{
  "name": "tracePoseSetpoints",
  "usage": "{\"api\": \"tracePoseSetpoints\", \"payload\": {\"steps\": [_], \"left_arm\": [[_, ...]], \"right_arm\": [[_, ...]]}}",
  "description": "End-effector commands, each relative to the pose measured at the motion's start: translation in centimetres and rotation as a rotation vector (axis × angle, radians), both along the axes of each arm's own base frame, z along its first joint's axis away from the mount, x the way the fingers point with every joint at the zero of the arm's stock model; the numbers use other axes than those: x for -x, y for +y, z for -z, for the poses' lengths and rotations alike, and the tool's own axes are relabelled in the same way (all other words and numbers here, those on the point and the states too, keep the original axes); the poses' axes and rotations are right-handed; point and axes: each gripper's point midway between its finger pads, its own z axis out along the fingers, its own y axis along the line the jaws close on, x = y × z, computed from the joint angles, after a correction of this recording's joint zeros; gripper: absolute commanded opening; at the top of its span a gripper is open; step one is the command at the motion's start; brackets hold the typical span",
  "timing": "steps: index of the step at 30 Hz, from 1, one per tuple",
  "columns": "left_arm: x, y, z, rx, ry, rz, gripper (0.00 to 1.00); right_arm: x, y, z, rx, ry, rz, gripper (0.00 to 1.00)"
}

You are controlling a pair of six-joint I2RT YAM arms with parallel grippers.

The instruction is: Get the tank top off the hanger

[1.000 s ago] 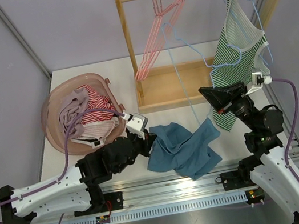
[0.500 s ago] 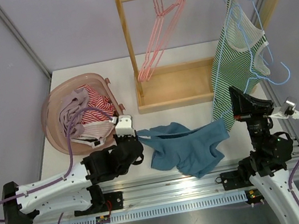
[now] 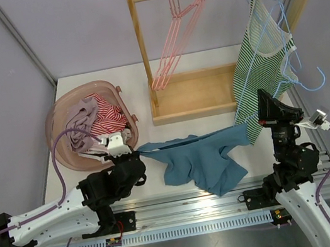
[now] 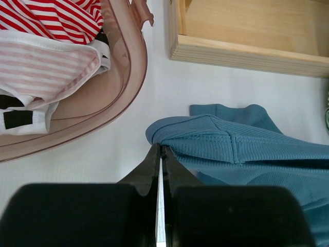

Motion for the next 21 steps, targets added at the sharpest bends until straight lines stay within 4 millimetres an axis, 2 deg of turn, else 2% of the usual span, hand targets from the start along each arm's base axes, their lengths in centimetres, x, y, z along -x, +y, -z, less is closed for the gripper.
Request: {"api": "tracePoseSetpoints", "payload": {"steps": [1, 2, 3, 4, 5, 6, 7, 9, 10, 11, 13, 14, 15, 17, 18, 20, 21], "left_arm": [[-0.6, 0.8, -0.4, 0.08, -0.071, -0.046, 0.0], [-0.5, 0.9, -0.1, 0.078, -0.068, -0.043, 0.0], [-0.4, 1.0, 0.1, 0.075, -0.065, -0.038, 0.0], [-0.3, 1.1, 0.6, 0.062, -0.06, -0.031, 0.0], [-0.3, 0.4, 0.5, 0.057, -0.061, 0.01, 0.0], [-0.1, -0.4, 0.4, 0.056, -0.064, 0.059, 0.0], [0.6, -2.1, 0.9, 0.067, -0.039, 0.166, 0.0], [1.3, -5.3, -0.4, 0.076, -0.088, 0.355, 0.0], [2.4, -7.3, -0.8, 0.095, -0.079, 0.48, 0.0], [2.3, -7.8, -1.0, 0.084, -0.079, 0.489, 0.0], [1.9, -7.6, -0.7, 0.051, -0.053, 0.453, 0.0], [1.6, -7.6, -0.4, 0.012, -0.035, 0.441, 0.0], [1.6, -7.7, -0.5, 0.0, -0.029, 0.437, 0.0], [1.3, -7.5, -0.8, -0.022, -0.013, 0.414, 0.0], [1.2, -7.4, -0.5, -0.036, -0.002, 0.401, 0.0], [0.9, -7.0, -0.7, -0.043, 0.002, 0.364, 0.0], [0.8, -6.8, -0.8, -0.044, 0.006, 0.354, 0.0]], "right_arm": [[1.8, -1.4, -3.6, -0.093, -0.165, 0.027, 0.0], [2.0, -0.5, -4.0, -0.059, -0.18, -0.011, 0.0], [1.2, -0.2, -3.7, -0.061, -0.165, -0.021, 0.0], [1.7, -0.3, -4.4, -0.08, -0.208, -0.031, 0.0], [1.1, -0.1, -4.4, -0.076, -0.204, -0.028, 0.0], [1.5, -0.2, -5.3, -0.079, -0.24, -0.027, 0.0], [1.3, -0.1, -5.6, -0.08, -0.244, -0.031, 0.0], [0.7, 0.6, -6.3, -0.066, -0.251, -0.056, 0.0], [1.1, 0.8, -7.1, -0.067, -0.287, -0.068, 0.0], [0.6, 1.3, -7.1, -0.056, -0.279, -0.085, 0.0], [-0.1, 2.0, -7.8, -0.035, -0.235, -0.116, 0.0], [0.2, 2.8, -8.0, 0.006, -0.211, -0.148, 0.0], [-1.3, 3.3, -7.5, 0.037, -0.09, -0.154, 0.0], [-0.9, 4.0, -7.3, 0.094, -0.039, -0.179, 0.0], [-1.3, 4.1, -6.2, 0.107, 0.022, -0.177, 0.0], [-0.8, 3.4, -5.7, 0.106, 0.053, -0.145, 0.0], [-1.3, 3.2, -4.4, 0.109, 0.146, -0.138, 0.0]]}}
